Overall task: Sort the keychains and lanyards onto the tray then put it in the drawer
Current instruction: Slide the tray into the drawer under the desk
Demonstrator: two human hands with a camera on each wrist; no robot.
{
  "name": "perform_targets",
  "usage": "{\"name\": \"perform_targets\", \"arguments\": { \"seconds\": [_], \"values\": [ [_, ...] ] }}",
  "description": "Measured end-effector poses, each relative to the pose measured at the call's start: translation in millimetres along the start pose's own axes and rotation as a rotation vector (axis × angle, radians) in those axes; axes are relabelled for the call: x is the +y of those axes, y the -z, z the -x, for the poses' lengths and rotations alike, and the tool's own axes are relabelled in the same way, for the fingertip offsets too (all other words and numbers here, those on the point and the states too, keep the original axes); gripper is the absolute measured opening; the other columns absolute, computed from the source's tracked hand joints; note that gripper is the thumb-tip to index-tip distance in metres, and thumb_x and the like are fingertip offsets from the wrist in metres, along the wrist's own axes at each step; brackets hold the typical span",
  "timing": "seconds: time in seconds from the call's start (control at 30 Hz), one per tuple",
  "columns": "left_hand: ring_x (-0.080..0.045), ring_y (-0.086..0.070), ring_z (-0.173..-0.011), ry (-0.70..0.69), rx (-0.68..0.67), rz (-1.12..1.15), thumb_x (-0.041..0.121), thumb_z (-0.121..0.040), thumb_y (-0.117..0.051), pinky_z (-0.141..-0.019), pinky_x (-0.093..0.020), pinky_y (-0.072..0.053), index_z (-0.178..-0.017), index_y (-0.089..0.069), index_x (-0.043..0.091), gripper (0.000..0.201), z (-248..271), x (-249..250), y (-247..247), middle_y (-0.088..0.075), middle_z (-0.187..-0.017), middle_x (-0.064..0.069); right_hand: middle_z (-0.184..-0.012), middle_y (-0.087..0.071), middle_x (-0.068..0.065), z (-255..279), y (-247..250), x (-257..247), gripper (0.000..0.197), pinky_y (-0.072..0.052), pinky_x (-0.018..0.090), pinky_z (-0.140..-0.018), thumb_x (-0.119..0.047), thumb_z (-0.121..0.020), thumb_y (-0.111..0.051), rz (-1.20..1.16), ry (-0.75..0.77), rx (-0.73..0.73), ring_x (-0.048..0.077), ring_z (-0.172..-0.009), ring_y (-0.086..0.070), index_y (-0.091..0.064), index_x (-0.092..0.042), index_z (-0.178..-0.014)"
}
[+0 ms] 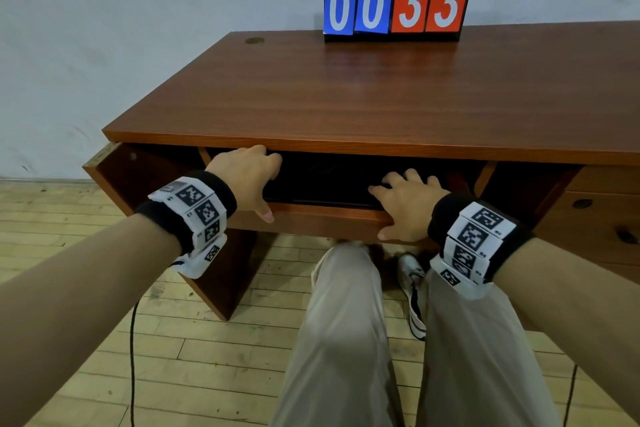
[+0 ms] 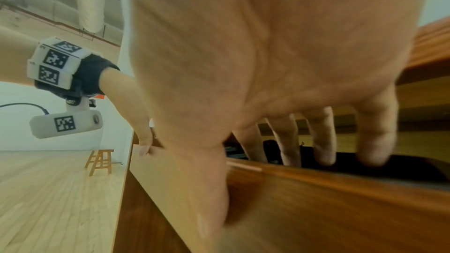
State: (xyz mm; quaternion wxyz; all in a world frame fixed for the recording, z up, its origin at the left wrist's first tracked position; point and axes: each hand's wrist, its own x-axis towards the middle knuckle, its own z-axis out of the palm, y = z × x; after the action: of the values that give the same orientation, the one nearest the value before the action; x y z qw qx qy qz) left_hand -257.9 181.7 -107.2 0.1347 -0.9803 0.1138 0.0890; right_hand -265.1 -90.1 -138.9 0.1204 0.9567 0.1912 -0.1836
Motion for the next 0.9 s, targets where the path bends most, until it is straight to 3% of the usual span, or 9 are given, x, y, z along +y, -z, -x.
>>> {"name": "perform_targets", "arguments": {
  "seconds": [0.07,0.17,0.3,0.37,0.53,0.6,0.7,0.8,0.9],
  "values": [
    [-0.022,-0.052,-0.088,-0.025,0.057,0.002,0.05,-0.071,-0.088,-0.065,-0.037,-0.046,-0.107,-0.05,0.022,0.059,0.0,4.7,0.4,-0.05,-0.102,0.002,-0.146,-0.037,0.01,2.6,4.0,3.1,0.074,-0.039,0.053,-0.105,-0.053,-0.088,-0.065,0.024,0.043,0.099,0.037,-0.134,-0.032,-0.036,-0.023,-0.149],
    [-0.022,-0.053,-0.075,-0.021,0.089,-0.048,0.049,-0.084,-0.078,-0.062,-0.036,-0.045,-0.087,-0.048,0.024,0.04,1.6,11.8,0.9,-0.052,-0.086,0.005,-0.131,-0.047,0.009,7.6,7.1,3.4,0.053,-0.046,0.043,-0.092,-0.04,-0.093,-0.064,0.027,0.074,0.261,0.032,-0.12,-0.043,-0.042,-0.018,-0.136],
    [-0.019,-0.051,-0.061,0.021,0.093,-0.026,0.045,-0.093,-0.061,-0.059,-0.033,-0.045,-0.069,-0.05,0.025,0.033,-0.4,22.4,-2.1,-0.053,-0.075,0.003,-0.096,-0.057,0.005,10.5,10.6,1.0,0.022,-0.049,0.039,-0.064,-0.025,-0.099,-0.051,-0.106,0.049,0.274,0.028,-0.076,-0.057,-0.041,-0.017,-0.117],
    [-0.019,-0.051,-0.061,0.025,0.085,0.023,0.042,-0.094,-0.06,-0.059,-0.033,-0.044,-0.067,-0.052,0.025,0.032,-3.9,27.8,-3.6,-0.054,-0.075,0.002,-0.093,-0.058,0.003,10.4,12.2,0.8,0.013,-0.051,0.039,-0.067,-0.03,-0.099,-0.049,-0.11,0.025,0.243,0.026,-0.076,-0.059,-0.049,-0.019,-0.106],
    [-0.023,-0.057,-0.058,0.018,0.041,0.167,0.034,-0.092,-0.062,-0.06,-0.036,-0.056,-0.06,-0.055,0.021,0.035,-17.3,29.8,-4.5,-0.057,-0.066,-0.001,-0.091,-0.063,0.002,5.0,11.1,5.8,0.017,-0.055,0.039,-0.07,-0.031,-0.097,-0.047,-0.174,-0.01,0.204,0.025,-0.078,-0.062,-0.059,-0.019,-0.095],
    [-0.025,-0.061,-0.058,0.022,0.023,0.194,0.031,-0.091,-0.06,-0.06,-0.037,-0.06,-0.061,-0.062,0.016,0.034,-22.2,27.0,-6.0,-0.063,-0.065,-0.003,-0.092,-0.063,0.003,2.7,11.5,7.3,0.02,-0.055,0.039,-0.07,-0.031,-0.098,-0.045,-0.19,-0.01,0.193,0.025,-0.078,-0.063,-0.06,-0.019,-0.096],
    [-0.025,-0.069,-0.069,0.017,-0.008,0.209,0.031,-0.091,-0.053,-0.067,-0.041,-0.063,-0.074,-0.073,0.014,0.03,-27.8,21.7,-11.0,-0.073,-0.077,-0.004,-0.092,-0.064,0.005,-2.8,10.2,8.6,0.022,-0.054,0.036,-0.067,-0.029,-0.099,-0.043,-0.198,-0.001,0.18,0.025,-0.079,-0.063,-0.062,-0.017,-0.098],
    [-0.025,-0.07,-0.078,-0.007,-0.011,0.247,0.037,-0.092,-0.051,-0.075,-0.042,-0.063,-0.088,-0.074,0.017,0.03,-32.0,21.3,-20.7,-0.074,-0.086,-0.003,-0.098,-0.066,0.009,-10.3,5.9,11.7,0.023,-0.056,0.036,-0.069,-0.023,-0.1,-0.041,-0.227,0.002,0.167,0.026,-0.082,-0.065,-0.062,-0.013,-0.106],
    [-0.025,-0.069,-0.092,-0.017,-0.018,0.295,0.038,-0.095,-0.055,-0.084,-0.04,-0.06,-0.113,-0.068,0.019,0.029,-33.8,23.1,-32.5,-0.072,-0.103,-0.003,-0.107,-0.066,0.009,-16.1,0.3,16.1,0.027,-0.058,0.039,-0.078,-0.026,-0.1,-0.042,-0.229,0.01,0.172,0.027,-0.09,-0.065,-0.059,-0.013,-0.116]
  ]
}}
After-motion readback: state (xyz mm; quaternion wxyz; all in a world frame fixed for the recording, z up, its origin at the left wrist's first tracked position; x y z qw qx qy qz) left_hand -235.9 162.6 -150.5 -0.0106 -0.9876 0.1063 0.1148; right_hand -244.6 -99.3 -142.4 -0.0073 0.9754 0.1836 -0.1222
